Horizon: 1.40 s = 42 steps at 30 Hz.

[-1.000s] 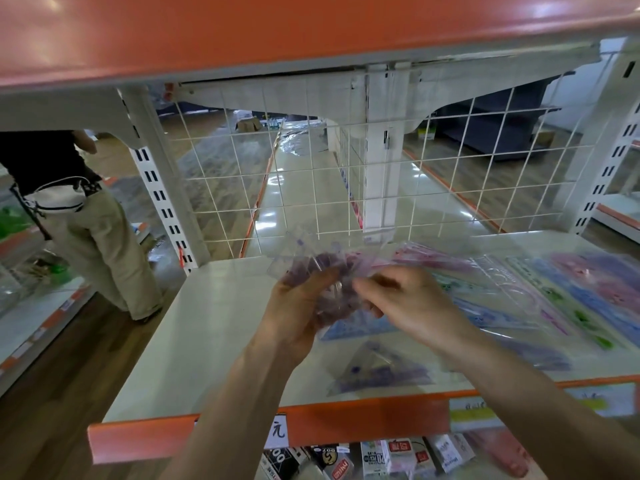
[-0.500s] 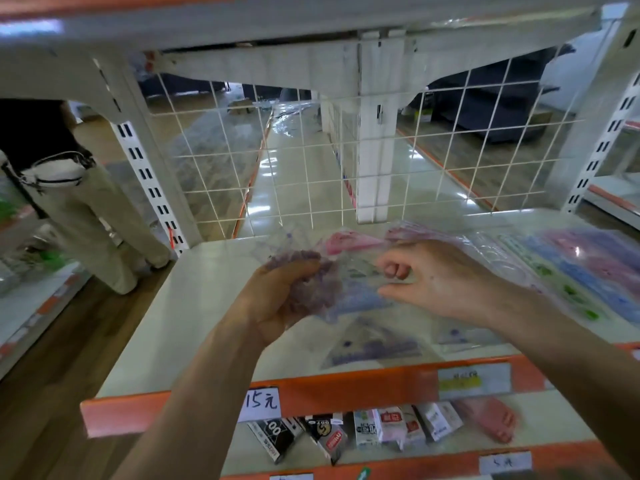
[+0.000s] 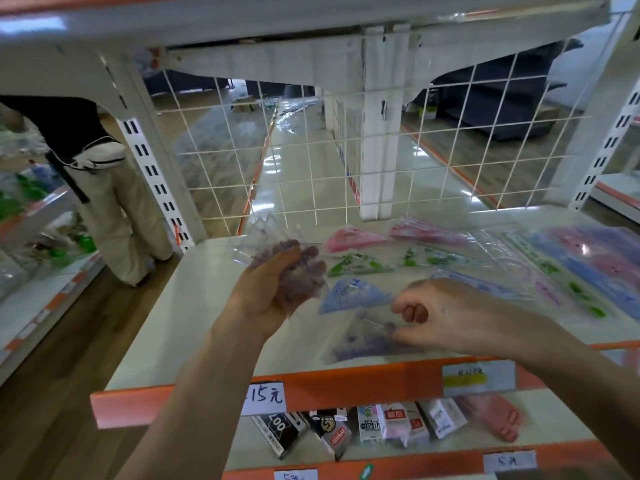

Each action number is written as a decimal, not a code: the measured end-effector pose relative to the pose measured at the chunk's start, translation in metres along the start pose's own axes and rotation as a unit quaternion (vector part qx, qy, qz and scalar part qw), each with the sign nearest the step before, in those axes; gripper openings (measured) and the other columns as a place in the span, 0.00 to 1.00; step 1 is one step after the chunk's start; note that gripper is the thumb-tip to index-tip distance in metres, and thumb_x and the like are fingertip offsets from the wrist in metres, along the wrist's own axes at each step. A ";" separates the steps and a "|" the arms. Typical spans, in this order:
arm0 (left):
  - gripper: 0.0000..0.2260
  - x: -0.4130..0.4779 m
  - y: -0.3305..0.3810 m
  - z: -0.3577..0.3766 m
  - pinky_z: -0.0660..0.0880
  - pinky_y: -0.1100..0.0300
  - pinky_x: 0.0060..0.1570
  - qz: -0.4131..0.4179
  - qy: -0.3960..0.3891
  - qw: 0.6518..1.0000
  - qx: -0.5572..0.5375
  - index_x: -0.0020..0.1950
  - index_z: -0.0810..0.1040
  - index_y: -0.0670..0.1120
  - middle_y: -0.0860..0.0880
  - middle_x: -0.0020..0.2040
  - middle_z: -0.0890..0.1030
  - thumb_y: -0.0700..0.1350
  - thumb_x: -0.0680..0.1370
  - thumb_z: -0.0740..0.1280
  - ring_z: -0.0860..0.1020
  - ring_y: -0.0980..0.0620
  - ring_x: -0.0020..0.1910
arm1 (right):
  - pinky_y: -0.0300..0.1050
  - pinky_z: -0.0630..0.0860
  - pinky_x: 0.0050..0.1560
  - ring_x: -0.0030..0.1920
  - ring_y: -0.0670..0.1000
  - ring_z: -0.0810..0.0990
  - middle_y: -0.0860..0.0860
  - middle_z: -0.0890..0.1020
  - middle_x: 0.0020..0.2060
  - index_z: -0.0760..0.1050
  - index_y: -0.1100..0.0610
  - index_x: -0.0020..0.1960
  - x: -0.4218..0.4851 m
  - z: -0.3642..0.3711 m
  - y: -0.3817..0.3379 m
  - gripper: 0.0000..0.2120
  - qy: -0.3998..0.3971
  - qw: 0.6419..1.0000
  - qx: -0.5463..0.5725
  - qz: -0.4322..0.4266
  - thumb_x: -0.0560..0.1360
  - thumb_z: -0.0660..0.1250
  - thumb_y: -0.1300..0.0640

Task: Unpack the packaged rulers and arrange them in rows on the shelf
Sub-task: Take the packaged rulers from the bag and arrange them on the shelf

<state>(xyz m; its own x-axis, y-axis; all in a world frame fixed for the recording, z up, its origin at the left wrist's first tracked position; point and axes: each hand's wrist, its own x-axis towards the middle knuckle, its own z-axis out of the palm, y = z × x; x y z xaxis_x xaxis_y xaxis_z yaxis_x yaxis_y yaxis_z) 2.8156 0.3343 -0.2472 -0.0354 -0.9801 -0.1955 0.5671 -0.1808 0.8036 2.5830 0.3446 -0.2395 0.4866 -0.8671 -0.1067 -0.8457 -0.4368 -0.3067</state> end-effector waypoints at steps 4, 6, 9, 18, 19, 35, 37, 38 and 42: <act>0.05 -0.003 -0.003 0.009 0.80 0.56 0.34 -0.028 -0.028 0.999 -0.023 0.42 0.79 0.44 0.45 0.43 0.83 0.41 0.76 0.66 0.80 0.46 0.41 | 0.42 0.74 0.50 0.47 0.41 0.77 0.41 0.78 0.46 0.76 0.44 0.54 0.007 -0.009 -0.008 0.12 0.129 0.982 0.135 -0.023 0.73 0.64 0.42; 0.08 -0.003 -0.008 0.014 0.80 0.55 0.34 -0.031 -0.040 0.999 -0.020 0.37 0.83 0.45 0.45 0.42 0.84 0.41 0.75 0.67 0.81 0.46 0.41 | 0.46 0.76 0.50 0.46 0.43 0.78 0.42 0.80 0.44 0.77 0.44 0.51 0.017 -0.011 -0.016 0.12 0.184 0.956 0.226 -0.035 0.71 0.62 0.41; 0.06 -0.007 -0.011 0.026 0.81 0.54 0.35 -0.023 -0.076 0.997 -0.010 0.36 0.84 0.45 0.44 0.40 0.84 0.41 0.71 0.68 0.82 0.46 0.41 | 0.40 0.74 0.45 0.40 0.37 0.78 0.39 0.81 0.37 0.78 0.44 0.43 0.031 -0.017 -0.031 0.07 0.185 0.927 0.325 -0.036 0.75 0.63 0.46; 0.05 -0.009 -0.008 0.023 0.78 0.45 0.48 -0.014 -0.099 0.995 -0.008 0.39 0.84 0.45 0.43 0.43 0.83 0.37 0.70 0.68 0.83 0.44 0.42 | 0.32 0.67 0.29 0.24 0.35 0.74 0.39 0.77 0.22 0.78 0.63 0.37 0.039 -0.029 -0.033 0.11 0.244 0.878 0.411 -0.017 0.77 0.65 0.61; 0.06 -0.009 -0.009 0.022 0.77 0.44 0.50 -0.012 -0.104 0.994 -0.010 0.39 0.84 0.45 0.43 0.43 0.83 0.37 0.70 0.68 0.82 0.44 0.43 | 0.34 0.66 0.30 0.25 0.35 0.74 0.39 0.77 0.22 0.79 0.62 0.37 0.037 -0.031 -0.034 0.12 0.232 0.884 0.406 -0.013 0.77 0.65 0.59; 0.05 -0.007 -0.017 0.021 0.80 0.52 0.37 -0.044 -0.078 0.994 -0.059 0.40 0.82 0.44 0.44 0.41 0.83 0.36 0.68 0.68 0.83 0.47 0.37 | 0.37 0.73 0.33 0.33 0.44 0.81 0.49 0.84 0.33 0.78 0.53 0.41 0.048 -0.023 -0.019 0.04 0.248 0.834 0.492 0.037 0.75 0.69 0.59; 0.06 -0.008 -0.017 0.021 0.81 0.54 0.33 -0.044 -0.077 0.995 -0.053 0.37 0.83 0.44 0.44 0.40 0.83 0.37 0.69 0.67 0.83 0.48 0.36 | 0.36 0.73 0.32 0.32 0.44 0.80 0.47 0.83 0.31 0.79 0.52 0.43 0.048 -0.022 -0.018 0.04 0.235 0.837 0.493 0.042 0.73 0.70 0.61; 0.06 -0.008 -0.017 0.021 0.80 0.55 0.31 -0.044 -0.075 0.995 -0.054 0.37 0.83 0.44 0.44 0.40 0.83 0.37 0.69 0.67 0.83 0.48 0.36 | 0.37 0.74 0.32 0.33 0.44 0.80 0.47 0.83 0.31 0.79 0.53 0.46 0.048 -0.023 -0.017 0.04 0.245 0.835 0.490 0.051 0.73 0.70 0.61; 0.05 -0.007 -0.015 0.021 0.80 0.53 0.36 -0.030 -0.071 0.996 -0.042 0.43 0.78 0.44 0.42 0.44 0.82 0.37 0.69 0.68 0.82 0.46 0.37 | 0.44 0.76 0.42 0.38 0.47 0.79 0.43 0.78 0.36 0.76 0.50 0.55 0.039 -0.033 -0.019 0.11 0.358 0.890 0.273 0.075 0.74 0.68 0.58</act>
<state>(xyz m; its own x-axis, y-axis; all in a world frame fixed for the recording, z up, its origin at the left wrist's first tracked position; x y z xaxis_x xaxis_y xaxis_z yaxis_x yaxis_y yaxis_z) 2.7898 0.3425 -0.2460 -0.1850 -0.9703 -0.1558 0.6273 -0.2387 0.7413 2.6108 0.3111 -0.2063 -0.0538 -0.9214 0.3848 -0.5616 -0.2908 -0.7747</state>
